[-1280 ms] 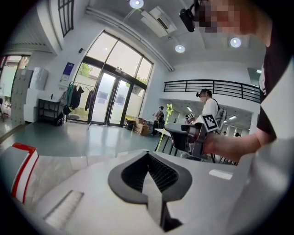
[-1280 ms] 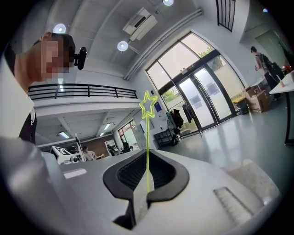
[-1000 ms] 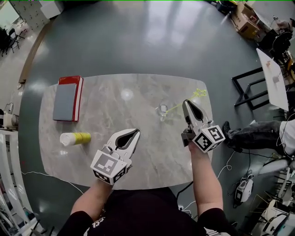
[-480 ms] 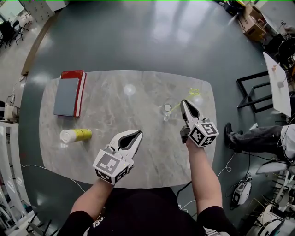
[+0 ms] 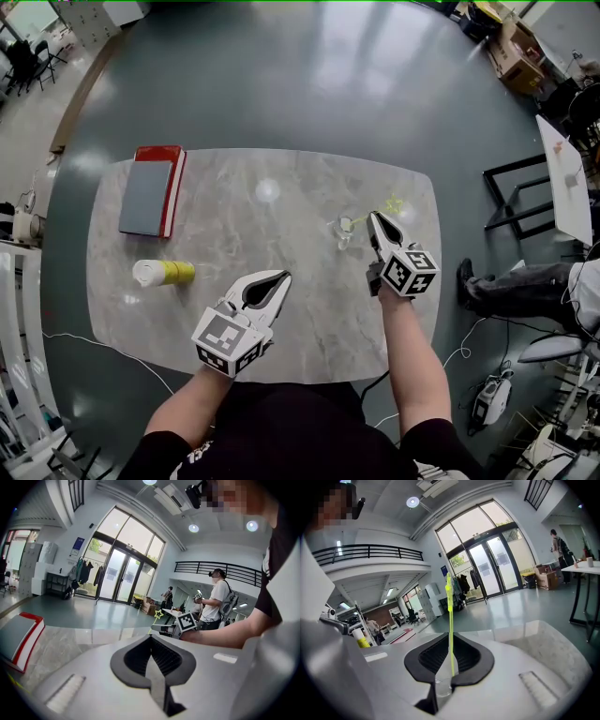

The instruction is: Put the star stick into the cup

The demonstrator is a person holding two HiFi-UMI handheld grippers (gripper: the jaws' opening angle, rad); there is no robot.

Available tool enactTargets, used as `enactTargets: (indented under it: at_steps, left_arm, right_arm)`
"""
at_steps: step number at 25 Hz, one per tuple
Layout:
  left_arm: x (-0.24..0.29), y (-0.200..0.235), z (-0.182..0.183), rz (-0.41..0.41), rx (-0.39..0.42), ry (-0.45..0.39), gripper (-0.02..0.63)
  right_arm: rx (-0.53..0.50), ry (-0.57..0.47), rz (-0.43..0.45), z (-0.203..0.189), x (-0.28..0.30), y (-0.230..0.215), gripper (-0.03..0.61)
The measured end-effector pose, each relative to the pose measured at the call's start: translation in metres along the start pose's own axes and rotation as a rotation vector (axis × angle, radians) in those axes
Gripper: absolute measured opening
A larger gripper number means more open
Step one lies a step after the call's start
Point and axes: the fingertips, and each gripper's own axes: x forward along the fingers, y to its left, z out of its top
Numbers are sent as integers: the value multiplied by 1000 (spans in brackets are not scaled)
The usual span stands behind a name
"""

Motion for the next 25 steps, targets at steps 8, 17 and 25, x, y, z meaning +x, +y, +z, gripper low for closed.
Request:
enactTargets:
  at_steps: [8,17,25]
  left_arm:
    - [-15,-1,-1,6,-4,-2,3]
    - [-31,-6,0,-15,8,-7,3]
    - [-52,-17,7,-52,34,-31,3]
  right_arm:
    - [63,10,-54,-11,-6,-8,172]
    - [180,-7,-99,-25,-25,-15,230]
    - [235,-64,-126,-30,-71,1,229]
